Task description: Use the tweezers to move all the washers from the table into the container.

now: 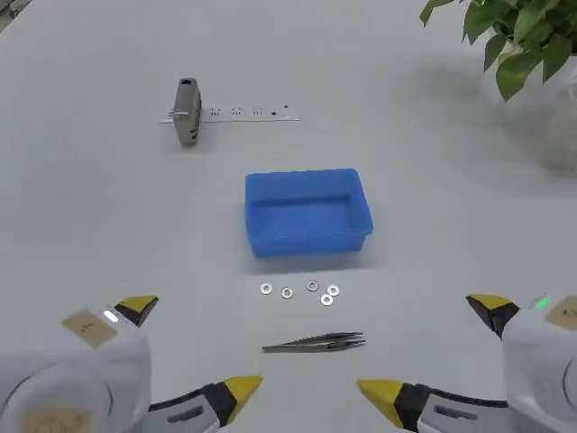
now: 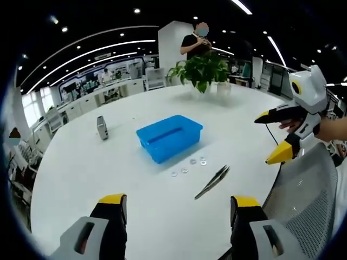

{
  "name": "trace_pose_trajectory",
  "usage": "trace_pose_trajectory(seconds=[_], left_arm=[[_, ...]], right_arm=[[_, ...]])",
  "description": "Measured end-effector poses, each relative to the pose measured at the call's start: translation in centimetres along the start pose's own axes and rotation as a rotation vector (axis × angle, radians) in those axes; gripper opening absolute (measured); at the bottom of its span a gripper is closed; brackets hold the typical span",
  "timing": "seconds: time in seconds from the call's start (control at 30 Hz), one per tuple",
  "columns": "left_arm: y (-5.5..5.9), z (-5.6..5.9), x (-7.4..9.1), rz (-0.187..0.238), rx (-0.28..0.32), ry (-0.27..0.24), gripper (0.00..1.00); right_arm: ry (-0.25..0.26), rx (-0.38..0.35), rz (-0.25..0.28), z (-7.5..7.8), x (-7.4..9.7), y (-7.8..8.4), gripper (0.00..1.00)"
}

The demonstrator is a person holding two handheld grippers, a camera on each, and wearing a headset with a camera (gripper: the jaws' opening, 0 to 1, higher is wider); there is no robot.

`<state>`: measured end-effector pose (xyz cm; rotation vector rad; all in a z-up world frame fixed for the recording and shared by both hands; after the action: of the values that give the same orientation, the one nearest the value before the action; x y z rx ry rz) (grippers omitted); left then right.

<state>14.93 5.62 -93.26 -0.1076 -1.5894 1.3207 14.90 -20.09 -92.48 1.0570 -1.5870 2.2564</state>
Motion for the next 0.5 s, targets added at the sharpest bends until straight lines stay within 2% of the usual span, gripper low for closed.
trace_pose_trajectory(seconds=[0.13, 0.27, 0.5], left_arm=[[0.2, -0.1, -1.7, -0.054, -0.066, 0.068, 0.66], [0.5, -0.3, -3.4, -0.092, -0.09, 0.136, 0.55], [0.7, -0.6, -6.3, -0.108, -0.123, 0.253, 0.43]], right_arm=[[-0.016, -0.042, -0.01, 0.2, -0.2, 0.3, 0.84], [-0.022, -0.07, -0.031, 0.2, -0.4, 0.7, 0.84], [0.031, -0.034, -0.053, -0.7, 0.4, 0.9, 0.83]])
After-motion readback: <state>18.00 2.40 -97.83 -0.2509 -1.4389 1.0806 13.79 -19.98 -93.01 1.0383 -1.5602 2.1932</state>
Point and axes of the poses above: the centre of the closed fingertips' face, and the gripper's own axes: x roughly backward along the fingers, z roughly to its right, y roughly out of its underside, the point moved 9 cm from there along x, roughly backward along the fingers, and after that the axes turned 14 degrees about y, right-handed, at the moved point
